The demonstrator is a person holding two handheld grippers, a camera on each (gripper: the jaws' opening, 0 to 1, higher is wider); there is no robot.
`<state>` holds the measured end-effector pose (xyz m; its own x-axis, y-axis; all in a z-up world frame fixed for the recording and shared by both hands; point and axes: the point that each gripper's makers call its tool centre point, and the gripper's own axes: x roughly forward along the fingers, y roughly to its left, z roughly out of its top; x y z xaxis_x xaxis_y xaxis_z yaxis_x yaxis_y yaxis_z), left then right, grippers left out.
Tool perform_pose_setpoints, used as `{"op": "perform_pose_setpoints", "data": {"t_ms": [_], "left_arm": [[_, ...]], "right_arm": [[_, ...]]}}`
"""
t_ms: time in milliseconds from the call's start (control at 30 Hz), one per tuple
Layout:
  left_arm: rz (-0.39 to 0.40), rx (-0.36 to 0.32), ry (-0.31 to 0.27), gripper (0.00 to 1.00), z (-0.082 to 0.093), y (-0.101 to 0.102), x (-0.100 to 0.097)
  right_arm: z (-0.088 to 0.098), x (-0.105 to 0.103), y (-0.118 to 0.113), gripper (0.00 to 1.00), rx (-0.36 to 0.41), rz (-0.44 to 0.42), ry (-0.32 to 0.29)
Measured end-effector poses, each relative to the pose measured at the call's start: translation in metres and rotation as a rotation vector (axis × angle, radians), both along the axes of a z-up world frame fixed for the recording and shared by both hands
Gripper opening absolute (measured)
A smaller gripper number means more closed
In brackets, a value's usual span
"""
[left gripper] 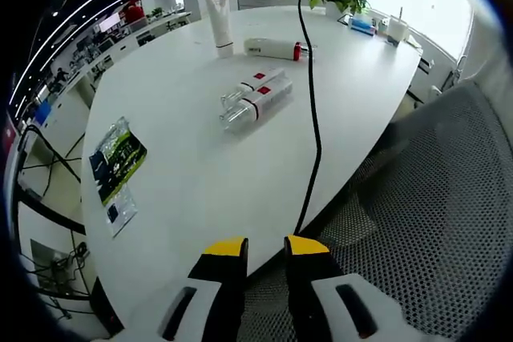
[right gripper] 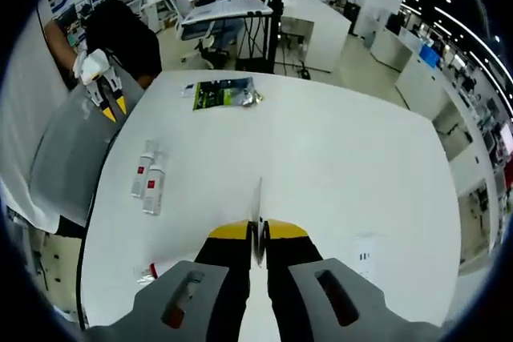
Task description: Arrange the skincare products in the storage area until every visible bottle or jar stands upright without overlapping.
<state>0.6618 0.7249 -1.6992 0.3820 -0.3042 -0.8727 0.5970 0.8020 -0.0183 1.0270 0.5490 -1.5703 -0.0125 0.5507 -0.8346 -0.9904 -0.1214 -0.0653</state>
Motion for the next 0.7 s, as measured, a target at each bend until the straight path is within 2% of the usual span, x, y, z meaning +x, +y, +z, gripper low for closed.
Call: {"op": "perform_pose_setpoints", "data": {"t_ms": [200,367,433,533,600,700], "left_arm": [[0.001,-0.001,-0.001,0.19,0.0,0.0,0.0],[-0.002,0.0,-0.001,0.19,0.0,0.0,0.0],[-0.002,-0.002,-0.003,0.19,0.001,0.0,0.0],[-0.003,-0.004,-0.008,0.19,0.001,-0.001,0.0],[-0.005,-0.005,-0.008,0.19,0.001,-0.001,0.0],[-0.006,-0.004,-0.008,0.19,0.001,-0.001,0.0]], "right_arm": [[0.005,0.003,0.0,0.05,0.021,-0.009,-0.017],[0.018,0.009,-0.003,0.16,0.066,-0.068,-0.043],[0.028,0.011,-0.004,0.18,0.115,-0.116,-0.062],[0.048,0.01,-0.01,0.25,0.226,-0.214,-0.069],[0.069,0.003,-0.017,0.32,0.37,-0.3,-0.055],[0.081,0.0,-0.035,0.34,0.447,-0.381,-0.102]]}}
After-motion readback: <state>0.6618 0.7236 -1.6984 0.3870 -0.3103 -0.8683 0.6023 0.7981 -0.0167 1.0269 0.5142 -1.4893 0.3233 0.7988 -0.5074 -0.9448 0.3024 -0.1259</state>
